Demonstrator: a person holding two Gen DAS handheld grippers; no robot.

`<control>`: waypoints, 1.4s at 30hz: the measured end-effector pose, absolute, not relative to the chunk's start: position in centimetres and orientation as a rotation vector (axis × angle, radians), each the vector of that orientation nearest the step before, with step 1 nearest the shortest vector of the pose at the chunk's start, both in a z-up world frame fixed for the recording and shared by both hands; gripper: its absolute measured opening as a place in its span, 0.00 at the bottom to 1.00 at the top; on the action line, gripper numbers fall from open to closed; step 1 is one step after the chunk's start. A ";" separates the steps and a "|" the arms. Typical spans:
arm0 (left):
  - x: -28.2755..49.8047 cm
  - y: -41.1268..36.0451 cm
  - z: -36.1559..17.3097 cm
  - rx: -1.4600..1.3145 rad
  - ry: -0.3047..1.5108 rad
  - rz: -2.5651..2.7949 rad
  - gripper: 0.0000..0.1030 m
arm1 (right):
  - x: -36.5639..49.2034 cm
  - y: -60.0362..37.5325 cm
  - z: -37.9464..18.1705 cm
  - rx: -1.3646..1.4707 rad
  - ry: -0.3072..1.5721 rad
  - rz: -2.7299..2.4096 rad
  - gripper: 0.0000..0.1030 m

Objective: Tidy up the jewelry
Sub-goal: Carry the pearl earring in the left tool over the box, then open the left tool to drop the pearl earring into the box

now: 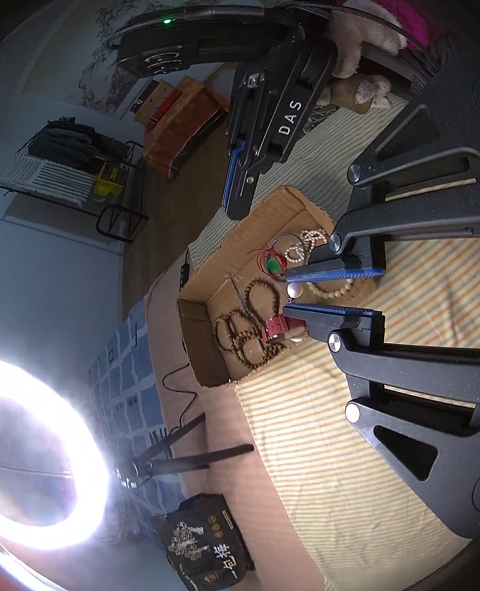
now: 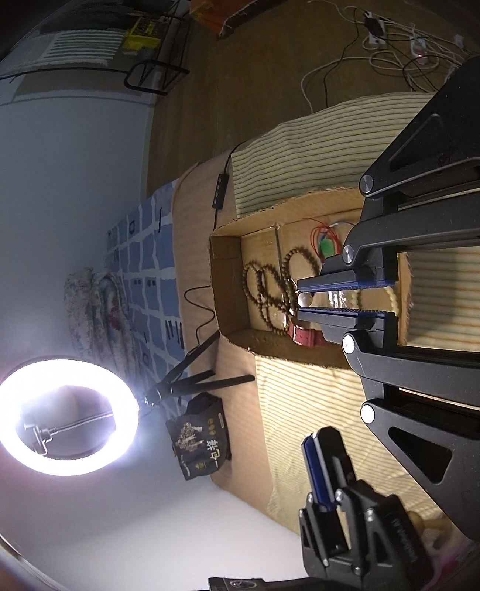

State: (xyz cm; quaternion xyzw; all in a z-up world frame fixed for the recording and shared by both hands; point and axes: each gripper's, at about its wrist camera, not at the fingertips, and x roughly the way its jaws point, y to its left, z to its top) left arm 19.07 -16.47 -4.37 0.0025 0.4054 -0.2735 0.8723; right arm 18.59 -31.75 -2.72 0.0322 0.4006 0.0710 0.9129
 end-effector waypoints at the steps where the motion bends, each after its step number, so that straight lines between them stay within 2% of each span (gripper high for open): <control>1: 19.3 -16.8 -4.6 0.005 0.850 -0.569 0.10 | 18.9 -31.9 -2.8 0.065 0.830 0.149 0.06; 12: 21.9 -18.9 -7.1 -0.001 0.905 -0.526 0.10 | 22.5 -33.4 -4.7 0.077 0.896 0.171 0.06; 25: 22.1 -19.7 -7.0 0.012 0.906 -0.523 0.10 | 23.2 -33.7 -5.2 0.073 0.914 0.164 0.08; 27: 22.0 -19.8 -6.9 0.017 0.907 -0.518 0.10 | 23.2 -33.7 -5.1 0.072 0.915 0.151 0.20; 28: 22.0 -19.8 -6.9 0.018 0.908 -0.517 0.10 | 23.2 -33.8 -5.1 0.076 0.913 0.150 0.22; 30: 21.9 -19.7 -6.9 0.021 0.907 -0.512 0.21 | 23.1 -33.9 -5.0 0.078 0.908 0.147 0.27; 31: 21.9 -19.6 -6.8 0.020 0.902 -0.509 0.32 | 23.1 -33.9 -4.9 0.073 0.905 0.142 0.29; 32: 21.8 -19.6 -6.7 0.020 0.896 -0.506 0.38 | 23.1 -33.8 -4.8 0.069 0.902 0.136 0.36; 33: 21.8 -19.5 -6.7 0.020 0.892 -0.504 0.38 | 23.1 -33.8 -4.8 0.066 0.899 0.131 0.42; 35: 21.6 -19.3 -6.6 0.023 0.888 -0.502 0.38 | 23.0 -33.9 -4.6 0.065 0.892 0.123 0.47; 40: 21.0 -18.9 -6.2 0.026 0.882 -0.492 0.38 | 22.8 -34.0 -4.1 0.065 0.887 0.106 0.49; 42: 20.7 -18.7 -6.0 0.024 0.881 -0.490 0.38 | 22.6 -33.9 -3.8 0.063 0.881 0.098 0.56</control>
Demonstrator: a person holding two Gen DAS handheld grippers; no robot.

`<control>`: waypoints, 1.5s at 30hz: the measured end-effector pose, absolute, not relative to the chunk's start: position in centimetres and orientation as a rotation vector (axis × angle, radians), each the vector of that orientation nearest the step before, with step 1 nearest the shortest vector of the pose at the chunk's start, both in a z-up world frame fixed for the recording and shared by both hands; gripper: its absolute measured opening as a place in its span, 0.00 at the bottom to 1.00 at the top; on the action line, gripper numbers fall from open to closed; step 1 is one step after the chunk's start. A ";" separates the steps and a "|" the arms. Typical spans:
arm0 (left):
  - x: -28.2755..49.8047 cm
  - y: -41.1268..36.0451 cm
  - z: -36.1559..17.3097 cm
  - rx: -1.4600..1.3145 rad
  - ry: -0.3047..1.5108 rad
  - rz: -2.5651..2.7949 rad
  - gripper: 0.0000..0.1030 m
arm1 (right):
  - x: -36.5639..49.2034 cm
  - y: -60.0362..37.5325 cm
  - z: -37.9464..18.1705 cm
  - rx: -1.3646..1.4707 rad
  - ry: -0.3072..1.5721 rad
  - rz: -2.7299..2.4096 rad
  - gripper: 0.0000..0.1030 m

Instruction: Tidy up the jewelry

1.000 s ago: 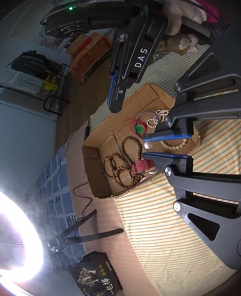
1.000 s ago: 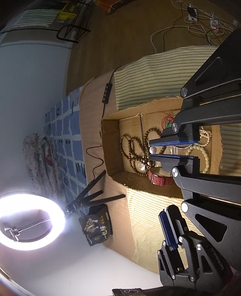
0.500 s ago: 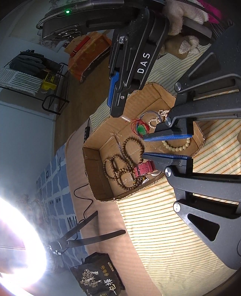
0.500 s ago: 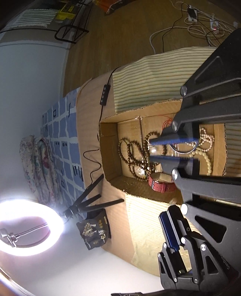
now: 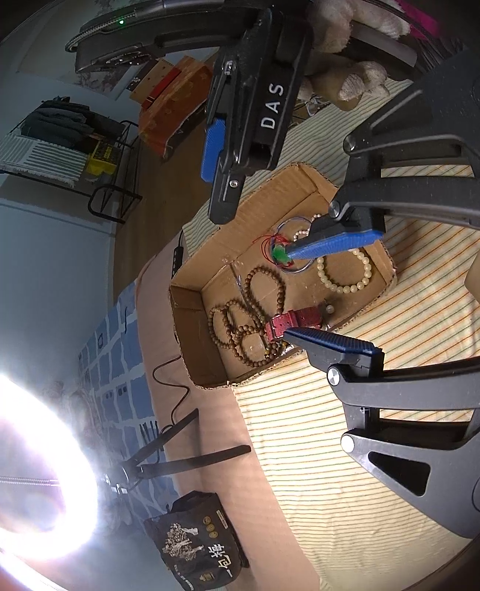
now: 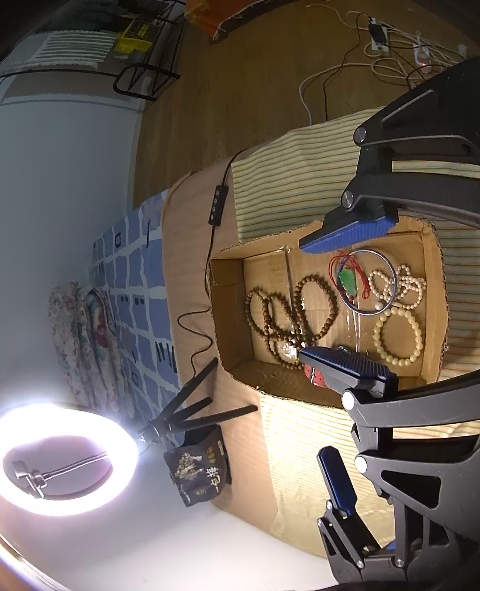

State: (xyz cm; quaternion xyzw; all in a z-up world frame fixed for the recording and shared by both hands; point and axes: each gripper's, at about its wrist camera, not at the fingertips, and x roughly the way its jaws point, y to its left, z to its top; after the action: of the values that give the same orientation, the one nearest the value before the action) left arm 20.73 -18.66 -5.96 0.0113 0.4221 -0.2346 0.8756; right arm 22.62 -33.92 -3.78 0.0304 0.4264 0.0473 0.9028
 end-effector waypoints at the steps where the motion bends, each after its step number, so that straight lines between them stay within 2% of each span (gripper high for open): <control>1: 20.5 -18.6 -5.8 0.024 0.878 -0.488 0.38 | 22.5 -33.9 -3.6 0.060 0.877 0.090 0.59; 3: 20.2 -18.4 -5.5 0.026 0.871 -0.486 0.38 | 22.1 -33.7 -3.1 0.052 0.867 0.077 0.64; 9: 18.8 -17.7 -4.2 0.026 0.846 -0.486 0.39 | 20.6 -33.2 -1.6 0.016 0.836 0.046 0.68; 13: 17.8 -17.1 -3.3 0.023 0.823 -0.482 0.44 | 19.4 -32.5 -0.5 -0.025 0.810 0.031 0.70; 15: 17.2 -16.8 -2.9 0.024 0.812 -0.480 0.44 | 18.8 -32.2 -0.1 -0.042 0.797 0.025 0.74; 23: 15.0 -15.4 -1.4 0.034 0.772 -0.468 0.45 | 16.5 -31.3 1.2 -0.052 0.754 0.022 0.75; 24: 14.7 -15.1 -1.2 0.035 0.764 -0.464 0.47 | 16.3 -31.2 1.3 -0.051 0.751 0.024 0.76; 26: 14.1 -14.5 -0.9 0.028 0.751 -0.457 0.58 | 15.8 -31.0 1.4 -0.049 0.742 0.024 0.76; 30: 12.9 -13.4 -0.3 0.030 0.724 -0.444 0.62 | 15.0 -30.6 1.4 -0.050 0.735 0.025 0.77; 35: 11.6 -12.8 0.1 0.046 0.687 -0.437 0.78 | 14.1 -30.0 1.3 -0.054 0.716 0.010 0.77; 42: 10.9 -13.2 -0.1 0.110 0.677 -0.425 0.82 | 13.6 -29.4 1.2 -0.064 0.697 0.009 0.78; 44: 10.8 -13.0 -0.1 0.117 0.662 -0.404 0.94 | 13.6 -29.3 1.2 -0.072 0.693 0.007 0.78; 45: 10.7 -12.9 -0.1 0.117 0.656 -0.397 0.96 | 13.6 -29.3 1.2 -0.072 0.690 0.008 0.78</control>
State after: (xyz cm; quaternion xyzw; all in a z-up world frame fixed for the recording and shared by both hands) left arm 10.73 -12.87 -0.05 0.0569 0.3197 -0.1933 0.9258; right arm 13.60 -29.28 1.16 -0.0352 0.3381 0.0040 0.9404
